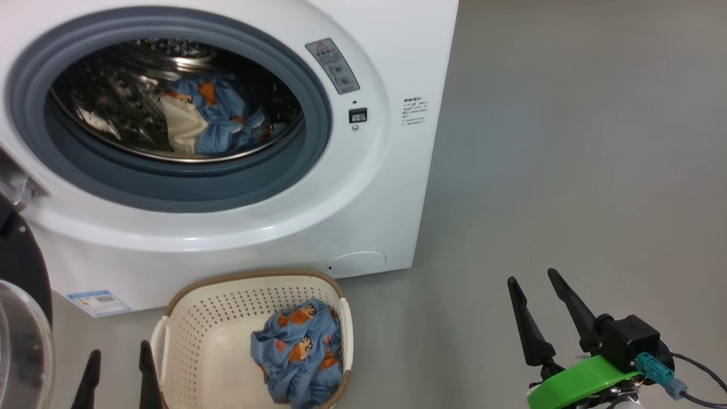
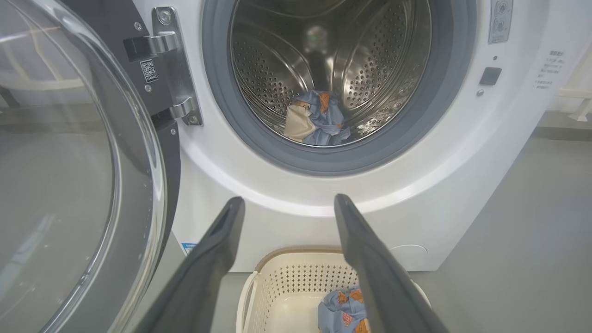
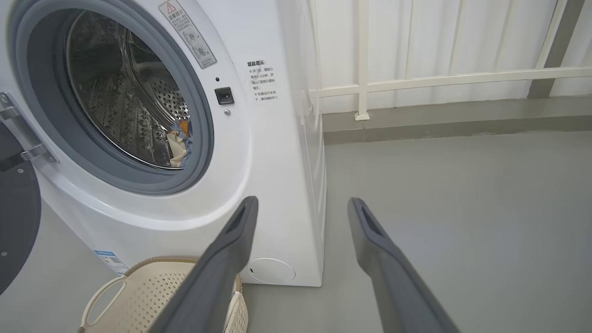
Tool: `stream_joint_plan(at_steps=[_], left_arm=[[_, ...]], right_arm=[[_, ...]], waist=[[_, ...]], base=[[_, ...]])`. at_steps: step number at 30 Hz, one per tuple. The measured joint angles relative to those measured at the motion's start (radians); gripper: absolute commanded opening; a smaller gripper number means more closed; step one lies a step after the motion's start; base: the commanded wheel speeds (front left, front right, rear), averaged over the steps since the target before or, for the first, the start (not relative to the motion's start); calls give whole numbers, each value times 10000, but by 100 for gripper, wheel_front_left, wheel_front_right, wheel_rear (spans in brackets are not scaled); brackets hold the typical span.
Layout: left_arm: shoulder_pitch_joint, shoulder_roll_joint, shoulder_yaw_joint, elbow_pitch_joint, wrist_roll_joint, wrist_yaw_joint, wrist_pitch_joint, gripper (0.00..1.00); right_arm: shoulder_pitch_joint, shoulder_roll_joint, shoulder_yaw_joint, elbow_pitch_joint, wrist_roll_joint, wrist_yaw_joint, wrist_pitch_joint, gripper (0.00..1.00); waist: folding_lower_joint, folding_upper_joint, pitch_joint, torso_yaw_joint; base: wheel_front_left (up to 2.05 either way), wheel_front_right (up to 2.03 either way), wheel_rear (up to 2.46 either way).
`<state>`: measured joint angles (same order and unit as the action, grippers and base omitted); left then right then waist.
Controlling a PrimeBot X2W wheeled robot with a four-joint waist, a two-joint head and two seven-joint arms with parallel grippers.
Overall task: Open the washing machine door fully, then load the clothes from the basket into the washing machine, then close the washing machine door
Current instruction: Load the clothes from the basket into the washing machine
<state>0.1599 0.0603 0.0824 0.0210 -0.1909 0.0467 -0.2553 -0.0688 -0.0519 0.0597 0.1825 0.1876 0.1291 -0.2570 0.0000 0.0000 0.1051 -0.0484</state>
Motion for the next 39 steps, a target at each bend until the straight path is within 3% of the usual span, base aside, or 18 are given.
stream_joint_plan(at_steps=[15,25,39], left_arm=[[-803,-127,-616,1150,-188,-290,0,100],[-2592,-153,-865,2767,-194,-1055,2,100],[-4322,-119,-771,4857,10,-1498,2,100]], right_arm=[[-40,6,-2,-88,46,0,2,100],[-513,8,15,-309,56,0,0,100],[-1040,8,157,-656,58,0,0,100]], waist=[[0,0,892,-166],[0,0,1954,-421],[0,0,3541,-814]], base=[[0,0,0],[0,0,0],[0,0,0]])
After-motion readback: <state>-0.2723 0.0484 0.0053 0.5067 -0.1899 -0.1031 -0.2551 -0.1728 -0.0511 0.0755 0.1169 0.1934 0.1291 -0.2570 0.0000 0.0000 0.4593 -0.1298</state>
